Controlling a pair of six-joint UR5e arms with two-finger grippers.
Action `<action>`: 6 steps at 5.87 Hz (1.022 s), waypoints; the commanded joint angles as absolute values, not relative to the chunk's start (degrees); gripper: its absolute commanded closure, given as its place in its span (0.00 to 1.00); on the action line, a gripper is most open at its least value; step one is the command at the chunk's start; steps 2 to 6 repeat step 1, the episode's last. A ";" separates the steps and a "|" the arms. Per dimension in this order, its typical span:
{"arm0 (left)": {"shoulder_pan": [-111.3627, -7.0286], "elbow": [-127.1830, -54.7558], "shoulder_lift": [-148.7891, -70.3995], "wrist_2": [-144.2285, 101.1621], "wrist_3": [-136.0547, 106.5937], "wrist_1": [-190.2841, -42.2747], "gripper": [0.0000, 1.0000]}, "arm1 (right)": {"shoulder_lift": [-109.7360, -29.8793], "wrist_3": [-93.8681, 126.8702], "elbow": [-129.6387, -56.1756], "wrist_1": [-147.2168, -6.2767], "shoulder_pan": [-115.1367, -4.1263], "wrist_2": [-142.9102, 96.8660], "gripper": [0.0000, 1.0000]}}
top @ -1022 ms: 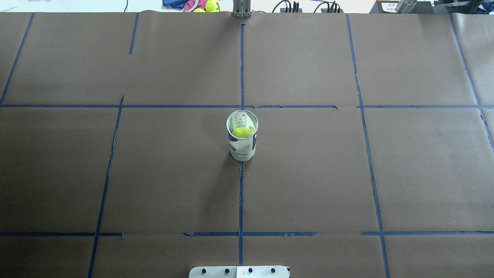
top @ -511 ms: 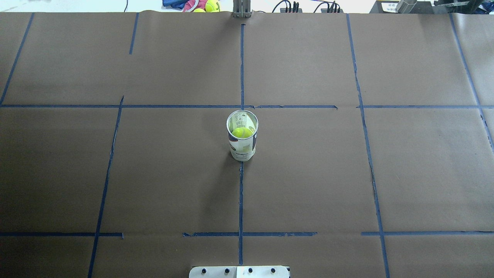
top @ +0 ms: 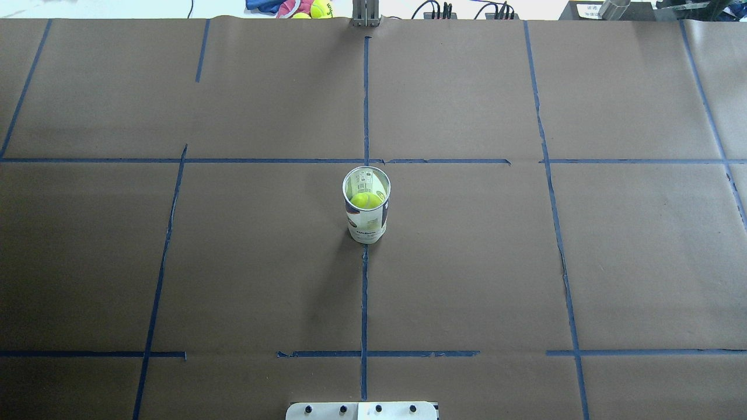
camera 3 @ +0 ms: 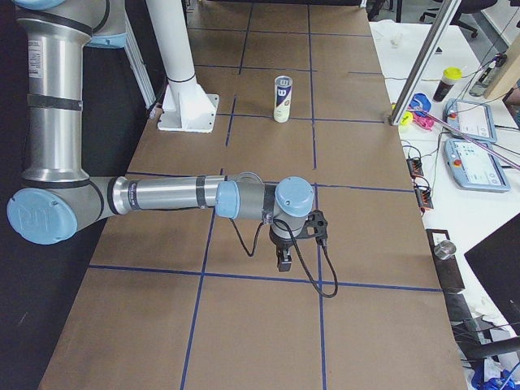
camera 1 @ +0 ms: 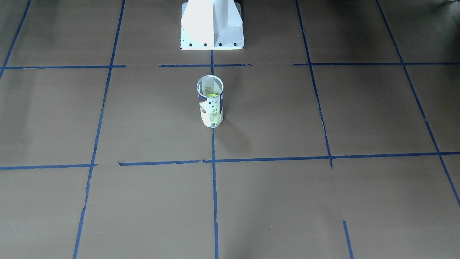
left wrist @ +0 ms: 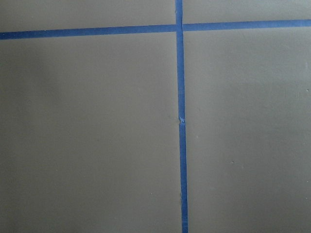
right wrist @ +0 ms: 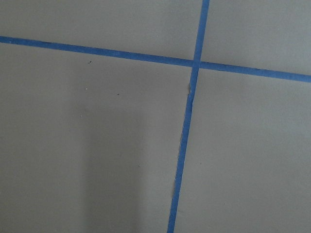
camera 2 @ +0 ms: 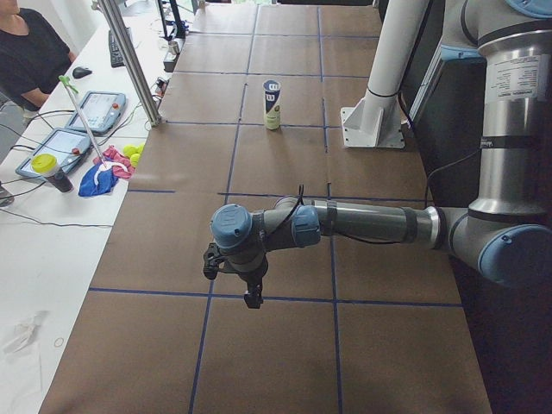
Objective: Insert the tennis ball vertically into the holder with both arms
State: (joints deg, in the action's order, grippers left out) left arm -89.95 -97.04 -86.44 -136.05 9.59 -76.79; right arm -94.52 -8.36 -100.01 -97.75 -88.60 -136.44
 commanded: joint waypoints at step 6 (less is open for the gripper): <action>-90.09 -97.82 -86.40 -136.05 9.58 -76.82 0.00 | -94.57 -8.44 -100.11 -97.65 -88.59 -135.88 0.00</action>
